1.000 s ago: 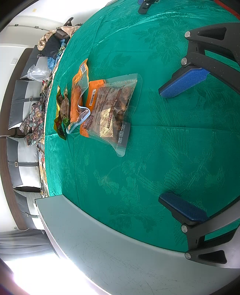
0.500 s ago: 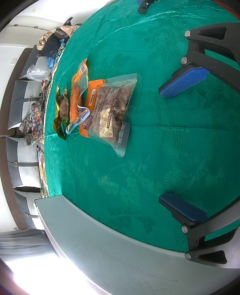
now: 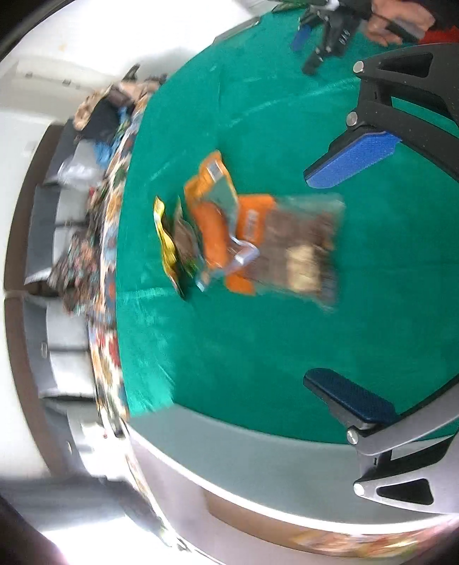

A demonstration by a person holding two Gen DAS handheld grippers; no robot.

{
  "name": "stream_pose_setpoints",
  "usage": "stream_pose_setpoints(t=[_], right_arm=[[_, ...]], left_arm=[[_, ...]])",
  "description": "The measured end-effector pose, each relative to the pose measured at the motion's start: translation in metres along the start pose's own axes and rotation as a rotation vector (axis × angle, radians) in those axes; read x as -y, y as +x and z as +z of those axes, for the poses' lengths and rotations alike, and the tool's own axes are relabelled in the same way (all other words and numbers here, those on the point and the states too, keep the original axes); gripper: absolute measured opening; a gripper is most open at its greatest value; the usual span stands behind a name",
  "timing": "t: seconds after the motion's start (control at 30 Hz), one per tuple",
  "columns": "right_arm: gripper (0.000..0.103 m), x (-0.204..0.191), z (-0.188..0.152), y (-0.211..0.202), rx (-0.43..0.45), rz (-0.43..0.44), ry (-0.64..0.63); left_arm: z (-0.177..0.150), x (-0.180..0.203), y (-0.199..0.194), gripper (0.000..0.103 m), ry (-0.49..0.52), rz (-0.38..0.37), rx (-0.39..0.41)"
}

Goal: Organize snacks
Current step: 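Lower the left tool onto the orange-topped clear jerky bag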

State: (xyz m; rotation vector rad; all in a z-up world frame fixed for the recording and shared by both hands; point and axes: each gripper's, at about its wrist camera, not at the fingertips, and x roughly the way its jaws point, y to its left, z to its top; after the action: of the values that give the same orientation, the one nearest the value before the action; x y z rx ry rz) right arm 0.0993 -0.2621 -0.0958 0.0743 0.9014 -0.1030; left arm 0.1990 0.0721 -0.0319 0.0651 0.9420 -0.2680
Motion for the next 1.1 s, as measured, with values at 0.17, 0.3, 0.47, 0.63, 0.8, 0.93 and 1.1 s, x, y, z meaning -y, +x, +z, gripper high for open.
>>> stream_pose_setpoints(t=[0.17,0.3,0.47,0.63,0.8,0.93,1.1], right_arm=[[0.092,0.000,0.000,0.000,0.000,0.000,0.000],[0.092,0.000,0.000,0.000,0.000,0.000,0.000],[0.092,0.000,0.000,0.000,0.000,0.000,0.000],[0.092,0.001,0.000,0.000,0.000,0.000,0.000],[0.092,0.000,0.000,0.000,0.000,0.000,0.000],[0.092,0.001,0.000,0.000,0.000,0.000,0.000],[0.092,0.001,0.000,0.000,0.000,0.001,0.000]], left_arm=[[0.030,0.010,0.057,0.101,0.078,-0.120,-0.229],[0.024,0.021,0.087,0.101,0.144,-0.071,-0.268],[0.013,0.017,0.098,0.103,0.190,-0.023,-0.262],[0.015,0.003,0.102,0.103,0.128,0.012,-0.252],[0.012,-0.003,0.102,0.103,0.118,0.017,-0.236],[0.012,0.001,0.103,0.103,0.124,0.015,-0.243],[0.011,0.013,0.094,0.087,0.114,0.023,-0.221]])
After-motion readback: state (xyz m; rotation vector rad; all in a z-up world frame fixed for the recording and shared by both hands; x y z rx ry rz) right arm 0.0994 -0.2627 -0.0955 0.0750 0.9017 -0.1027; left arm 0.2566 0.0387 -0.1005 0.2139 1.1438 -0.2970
